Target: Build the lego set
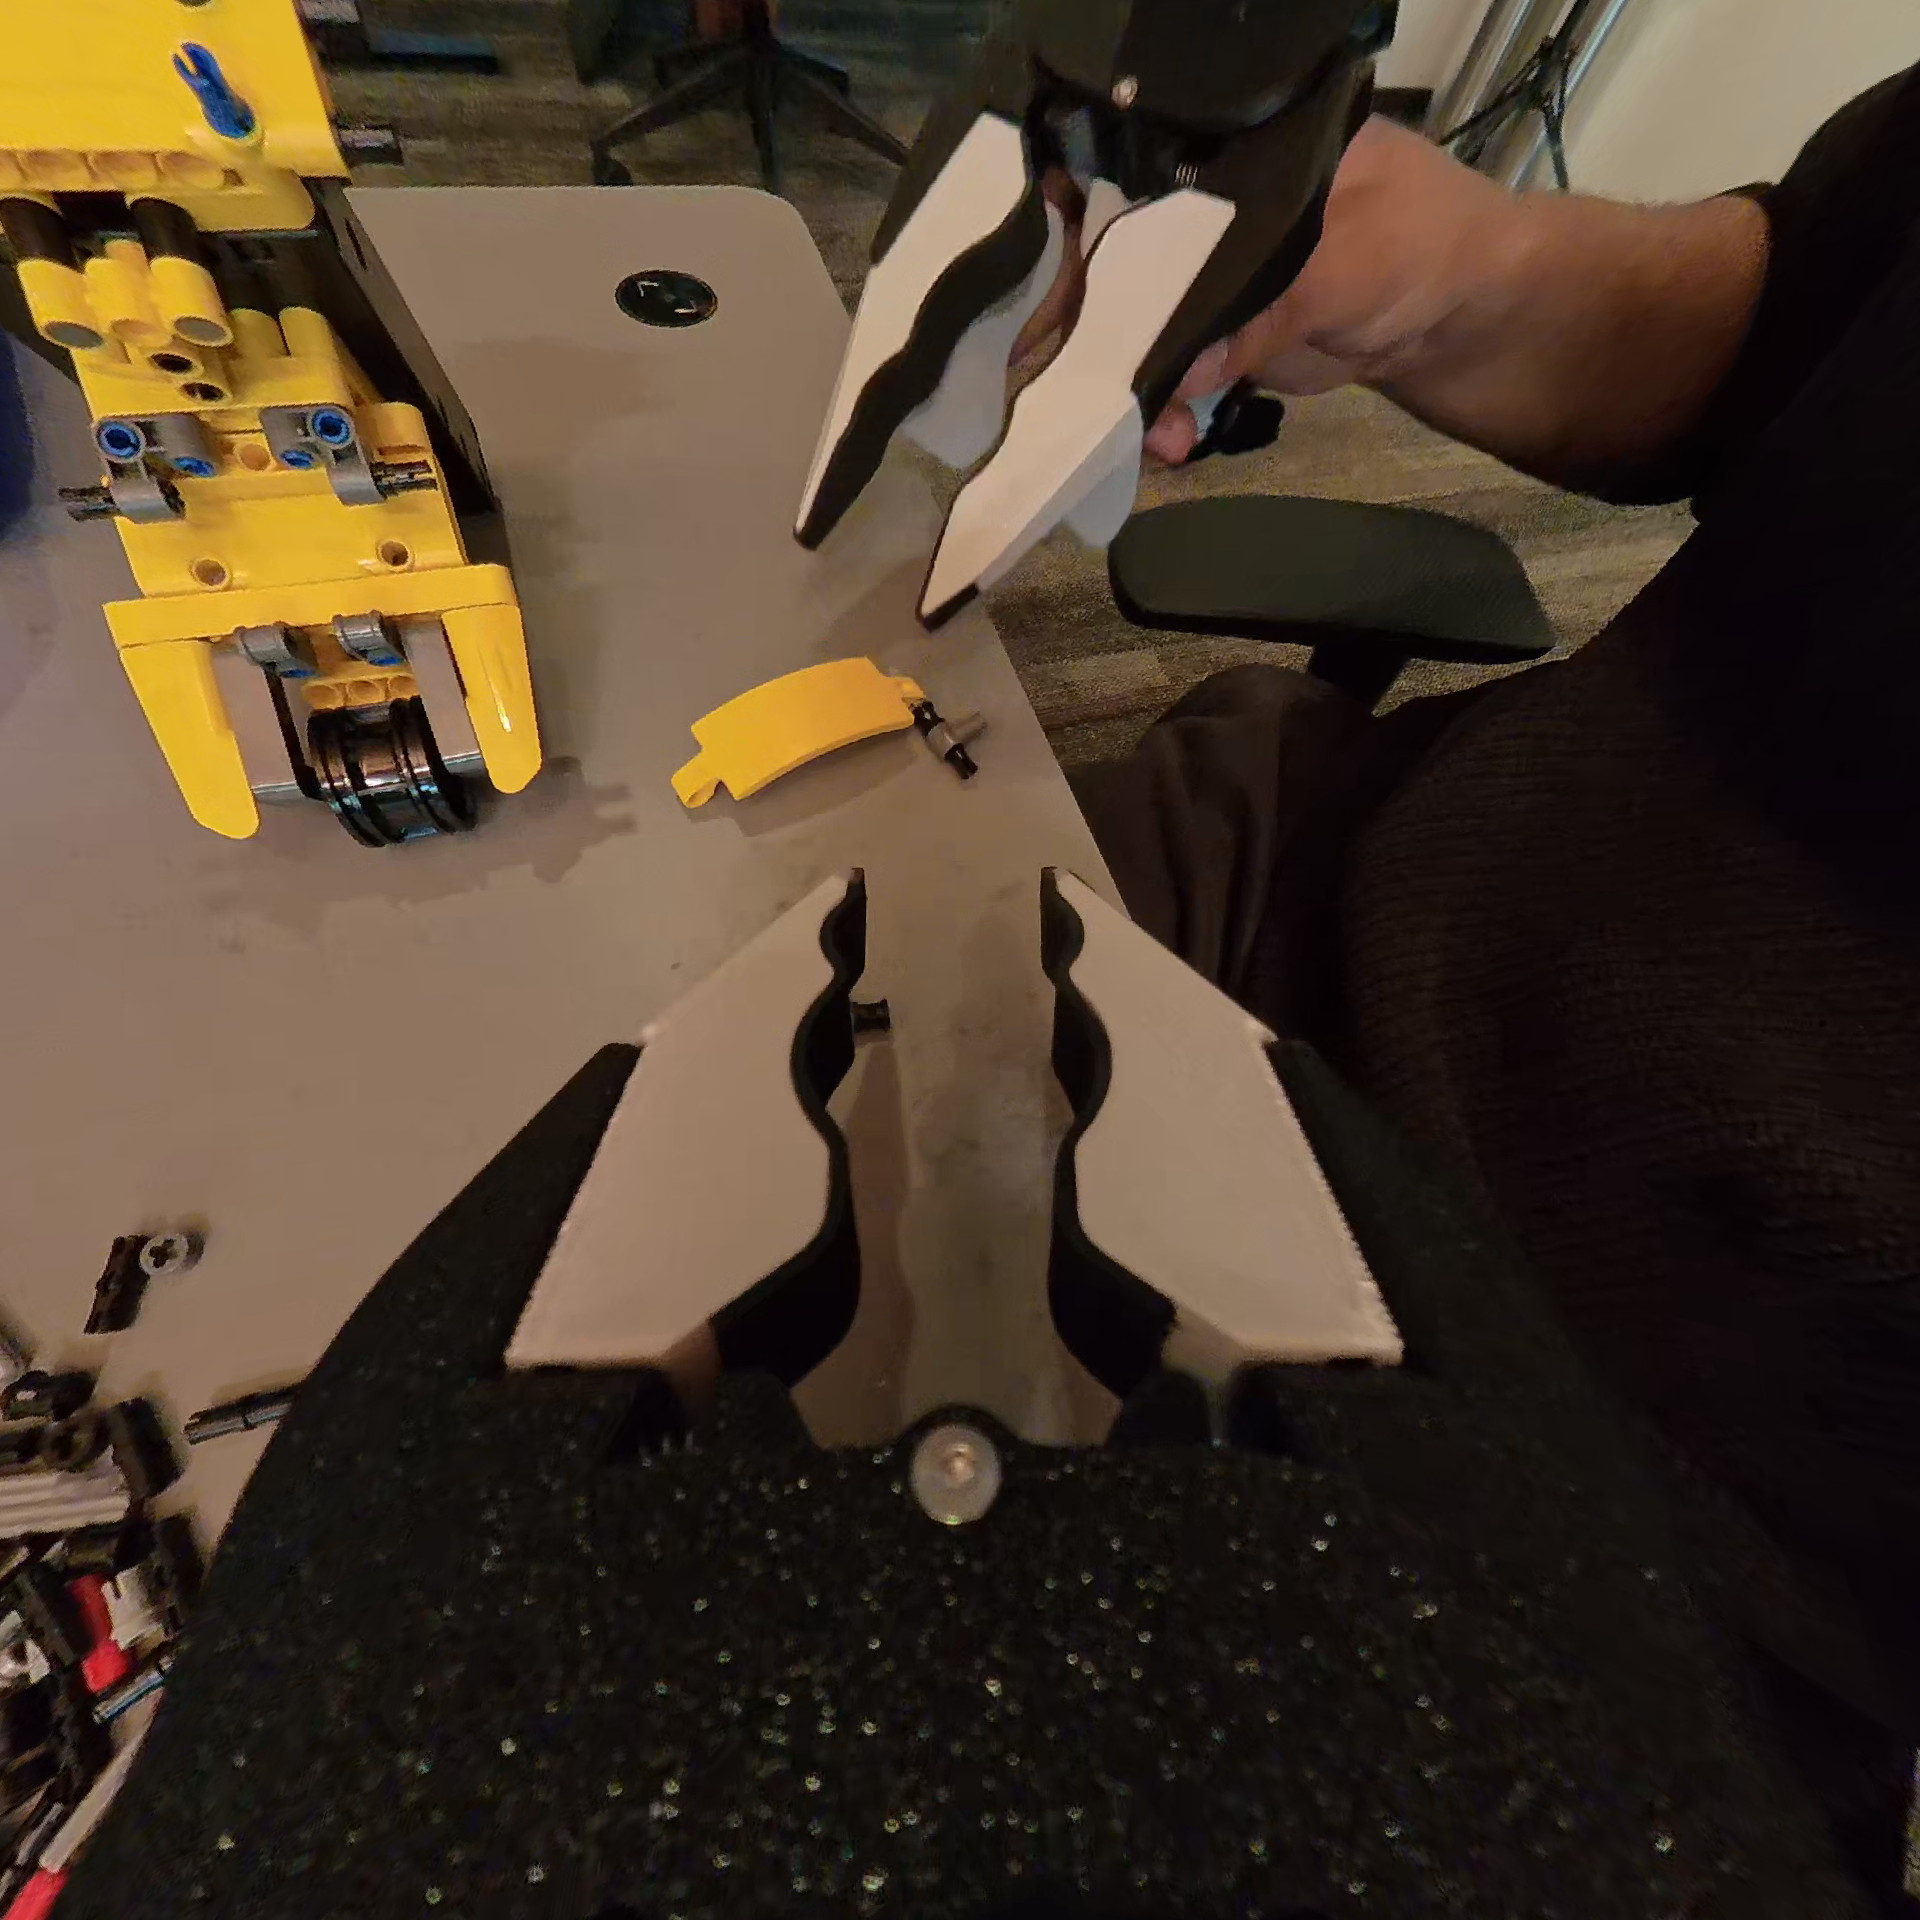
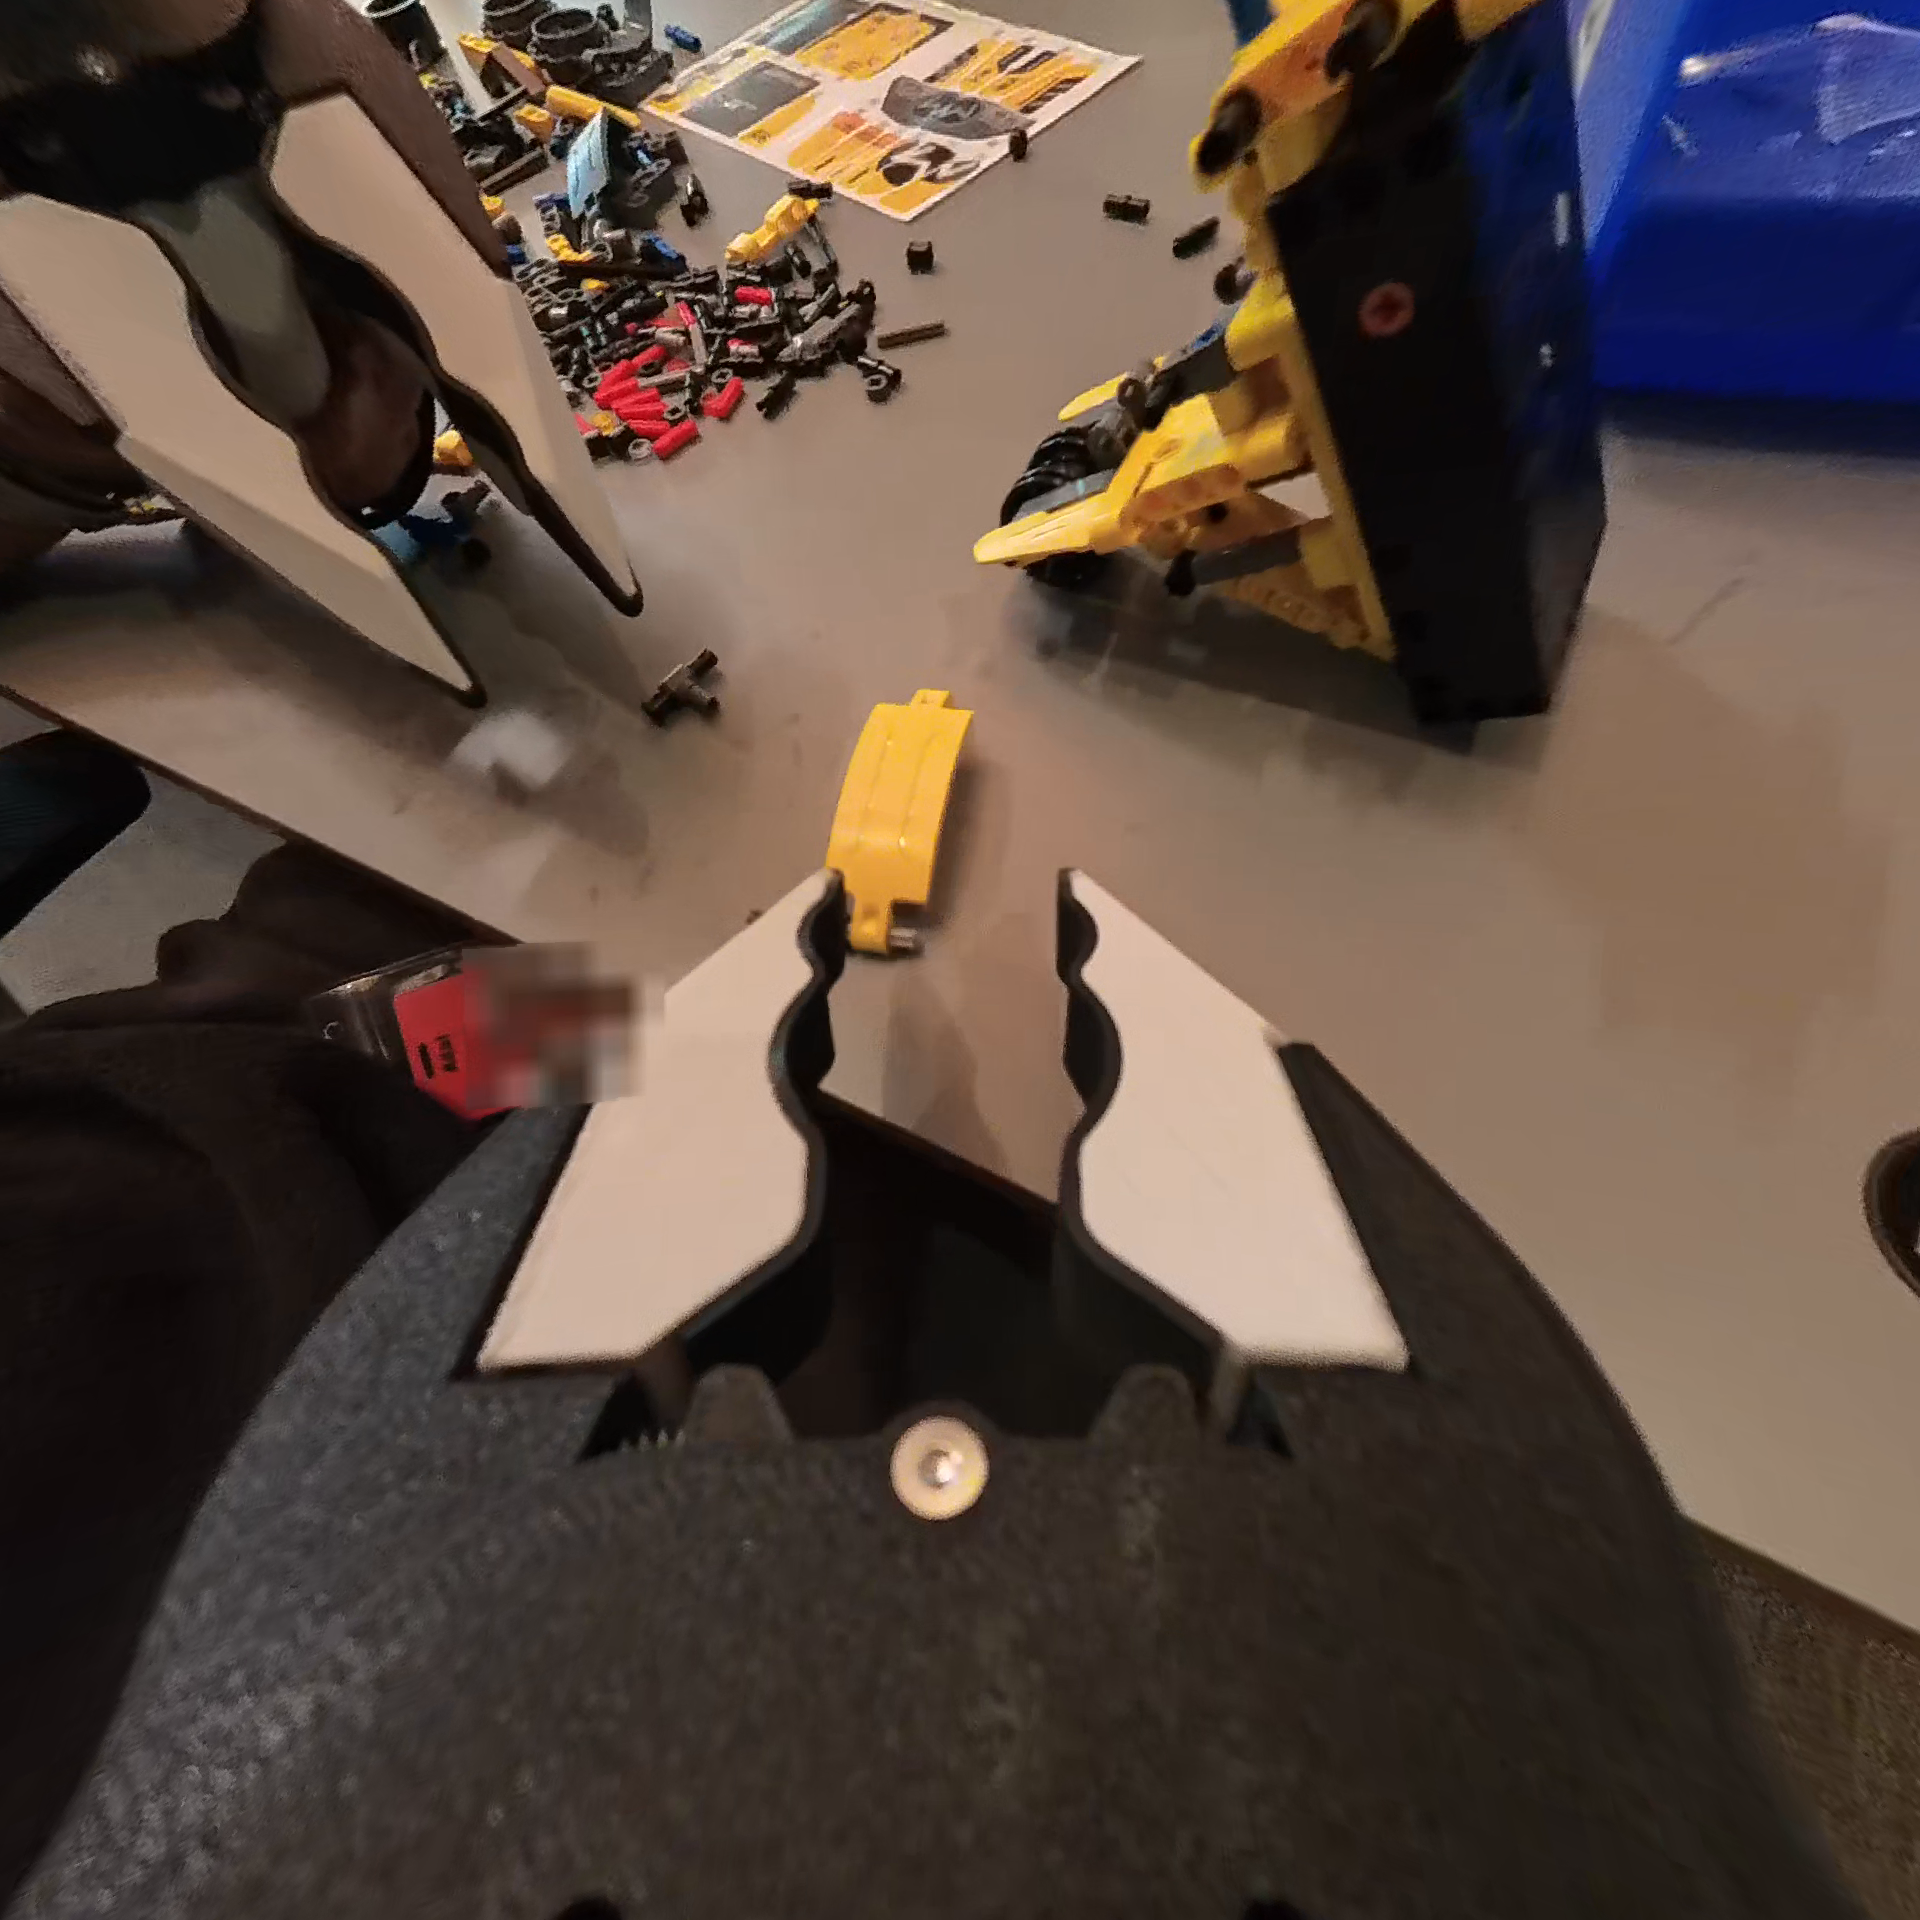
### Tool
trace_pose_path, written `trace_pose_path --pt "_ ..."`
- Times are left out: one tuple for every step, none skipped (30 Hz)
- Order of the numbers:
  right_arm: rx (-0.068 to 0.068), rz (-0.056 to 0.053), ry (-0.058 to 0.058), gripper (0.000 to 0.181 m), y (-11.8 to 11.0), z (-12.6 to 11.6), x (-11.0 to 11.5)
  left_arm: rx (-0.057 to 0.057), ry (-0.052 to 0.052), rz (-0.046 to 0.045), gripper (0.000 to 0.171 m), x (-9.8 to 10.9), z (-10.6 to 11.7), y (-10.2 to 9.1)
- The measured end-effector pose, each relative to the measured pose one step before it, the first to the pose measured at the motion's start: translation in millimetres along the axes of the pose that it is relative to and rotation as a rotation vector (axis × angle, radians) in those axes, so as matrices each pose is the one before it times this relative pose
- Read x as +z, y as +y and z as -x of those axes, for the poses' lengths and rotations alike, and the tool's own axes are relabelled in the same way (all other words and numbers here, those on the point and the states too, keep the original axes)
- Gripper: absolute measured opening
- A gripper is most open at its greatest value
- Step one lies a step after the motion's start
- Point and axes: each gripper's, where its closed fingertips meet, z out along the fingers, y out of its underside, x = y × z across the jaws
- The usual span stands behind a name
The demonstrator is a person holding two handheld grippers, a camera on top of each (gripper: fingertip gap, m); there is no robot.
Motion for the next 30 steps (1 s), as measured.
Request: trace_pose_path --pt "0.0040 0.0051 -0.0033 0.039 1.33 -0.42 -3.27 0.0017 0.0013 0.00260 0.033 0.43 -0.57 0.18" --pt "0.0043 0.0117 -0.0062 0.039 2.66 0.58 -1.82 0.0014 0.0010 0.00210 0.033 0.29 -0.41 0.32" --pt "0.0017 0.0164 -0.0073 0.039 3.82 1.47 -0.47 0.0009 -0.0001 0.00229 0.033 0.57 -0.30 0.40" --pt "-0.0018 0.0179 -0.0085 0.039 4.15 2.33 0.76 0.0001 0.0008 0.00308 0.033 0.56 -0.35 0.46" --pt "-0.0033 0.0194 -0.0072 0.039 4.26 2.69 1.82 0.0001 0.0012 0.00390 0.033 0.72 -0.44 0.68" --pt "-0.0070 0.0180 -0.0071 0.039 3.58 3.30 2.07 0.0011 0.0004 0.00407 0.033 0.74 -0.35 0.69" --pt "-0.0120 0.0124 -0.0053 0.039 2.02 3.42 2.12 0.0019 -0.0020 0.00465 0.033 0.76 -0.03 0.62" --pt "-0.0149 0.0097 0.0012 0.039 0.91 2.62 2.10 0.0026 -0.0034 0.00435 0.033 0.63 0.14 0.68" --pt "-0.0187 0.0107 0.0076 0.039 0.38 1.69 1.97 0.0022 -0.0027 0.00334 0.033 0.44 0.15 0.44" --pt "-0.0239 0.0102 0.0126 0.040 0.01 0.98 1.60 0.0010 -0.0026 0.00163 0.033 0.20 0.24 0.17" --pt "-0.0265 0.0073 0.0178 0.040 -0.61 0.32 1.21 0.0006 -0.0018 -0.00046 0.033 0.10 0.10 -0.08" --pt "-0.0243 0.0052 0.0214 0.040 -1.19 -0.27 0.63 -0.0001 -0.0017 -0.00117 0.033 -0.25 0.32 -0.20" --pt "-0.0202 0.0036 0.0200 0.041 -1.31 -0.12 0.26 -0.0007 -0.0021 -0.00208 0.033 -0.43 0.36 -0.29" --pt "-0.0138 0.0008 0.0152 0.041 -1.46 0.36 0.18 -0.0005 -0.0017 -0.00247 0.033 -0.49 0.40 -0.42" --pt "-0.0065 -0.0026 0.0075 0.042 -1.63 1.11 0.48 -0.0003 -0.0018 -0.00205 0.033 -0.46 0.44 -0.28" --pt "0.0002 -0.0043 0.0021 0.043 -1.37 1.45 0.96 -0.0008 -0.0018 -0.00190 0.033 -0.43 0.54 -0.31" --pt "0.0026 -0.0016 0.0035 0.045 -0.48 0.36 1.60 -0.0013 -0.0002 -0.00088 0.033 -0.20 0.26 -0.12" --pt "0.0004 0.0037 0.0073 0.046 0.65 -0.68 2.18 -0.0008 -0.0008 -0.00048 0.033 -0.16 0.19 -0.08" --pt "-0.0004 0.0075 0.0073 0.046 1.40 -1.06 2.43 0.0001 -0.0026 -0.00012 0.033 -0.05 0.44 0.13" --pt "0.0018 0.0023 -0.0001 0.045 0.42 -0.23 2.03 0.0004 -0.0027 0.00051 0.033 -0.04 0.41 0.07" --pt "0.0029 -0.0057 -0.0086 0.045 -0.90 0.90 0.99 0.0002 -0.0018 0.00023 0.033 -0.13 0.33 0.09" --pt "0.0014 -0.0012 -0.0079 0.045 -0.50 0.73 0.64 0.0002 -0.0010 -0.00090 0.033 -0.31 0.12 -0.12" --pt "-0.0021 0.0043 -0.0046 0.045 0.23 0.10 0.59 0.0001 -0.0009 -0.00143 0.033 -0.28 0.22 -0.32" --pt "-0.0058 0.0024 -0.0050 0.044 0.14 0.00 0.06 -0.0005 -0.0006 -0.00119 0.033 -0.31 0.34 -0.19" --pt "-0.0097 0.0005 -0.0064 0.043 -0.11 0.29 -0.13 -0.0009 -0.0002 -0.00034 0.033 -0.34 0.16 -0.08" --pt "-0.0066 -0.0002 -0.0089 0.041 0.08 0.33 0.06 -0.0006 -0.0014 -0.00046 0.033 -0.14 0.41 0.01" --pt "-0.0034 -0.0018 -0.0145 0.036 -0.11 1.13 0.14 -0.0003 -0.0015 -0.00049 0.033 -0.22 0.42 0.07" --pt "-0.0069 -0.0041 -0.0177 0.034 -0.32 1.60 0.31 -0.0007 -0.0008 0.00021 0.033 -0.11 0.34 0.06" --pt "-0.0107 -0.0041 -0.0146 0.034 -0.36 1.53 0.49 -0.0007 -0.0011 0.00000 0.033 -0.09 0.28 0.15" --pt "-0.0109 -0.0019 -0.0098 0.034 -0.56 0.91 0.47 -0.0002 -0.0017 -0.00079 0.033 -0.14 0.37 -0.12"
